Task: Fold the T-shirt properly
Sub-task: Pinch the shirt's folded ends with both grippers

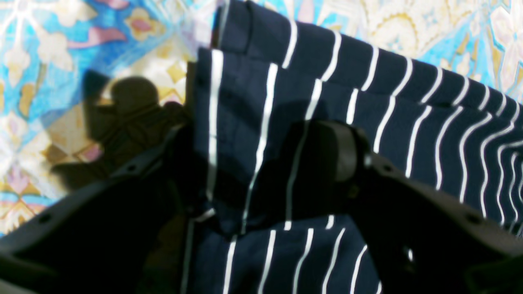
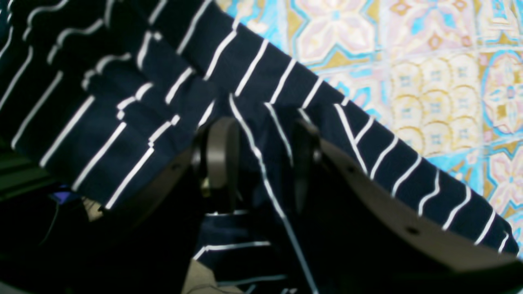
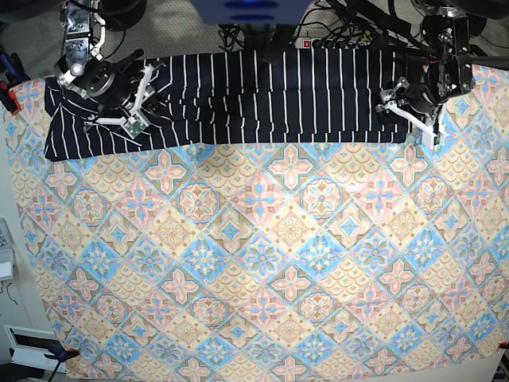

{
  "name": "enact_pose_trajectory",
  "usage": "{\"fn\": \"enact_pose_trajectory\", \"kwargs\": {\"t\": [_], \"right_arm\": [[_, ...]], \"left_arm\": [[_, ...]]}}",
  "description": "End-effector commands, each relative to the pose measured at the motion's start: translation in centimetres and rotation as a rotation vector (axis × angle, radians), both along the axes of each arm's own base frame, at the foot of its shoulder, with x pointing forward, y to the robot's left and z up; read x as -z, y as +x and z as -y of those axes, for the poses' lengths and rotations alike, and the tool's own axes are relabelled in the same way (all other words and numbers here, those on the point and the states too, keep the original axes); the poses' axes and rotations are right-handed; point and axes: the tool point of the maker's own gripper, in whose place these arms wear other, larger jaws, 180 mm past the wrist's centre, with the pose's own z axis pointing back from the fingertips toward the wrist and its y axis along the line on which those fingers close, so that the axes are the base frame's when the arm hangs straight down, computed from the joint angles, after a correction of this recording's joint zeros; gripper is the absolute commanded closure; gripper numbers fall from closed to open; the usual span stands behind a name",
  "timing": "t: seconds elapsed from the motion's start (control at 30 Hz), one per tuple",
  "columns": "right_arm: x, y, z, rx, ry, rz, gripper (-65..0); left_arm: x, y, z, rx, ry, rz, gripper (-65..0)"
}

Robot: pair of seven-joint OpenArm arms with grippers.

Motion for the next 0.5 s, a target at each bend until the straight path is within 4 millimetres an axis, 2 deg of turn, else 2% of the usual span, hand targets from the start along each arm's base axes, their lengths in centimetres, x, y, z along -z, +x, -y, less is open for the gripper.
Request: {"fn": "enact_pose_trajectory", "kwargs": {"t": [0.0,0.2,0.33,0.43,0.47], "right_arm": [[-0.8,0.6,0.2,-0.001,0.004,0.032,-21.0],[-0.8,0.6,0.2,0.000,0.003,0.032,-21.0],[-0.8,0.6,0.2,0.000,0.003,0.032,-21.0],[-0.8,0.6,0.1,-0.003,0.005,0.031,-21.0],[-0.8,0.6,0.1,-0.003,0.005,0.031,-21.0]], "left_arm": [[0.2,-0.4,0.6,0.023,-0.015,-0.015,-39.8],[3.2,-3.1,1.4,0.008,-0.054,-0.123,-39.8],[3.6,-3.7,2.1,-0.001,-0.070,-0.135,-38.4],[3.6,-3.8,2.7,0.012,-0.081,-0.139,-27.5],[3.8,-3.9,3.2,0.026,-0.086,-0.146,-22.0]]}}
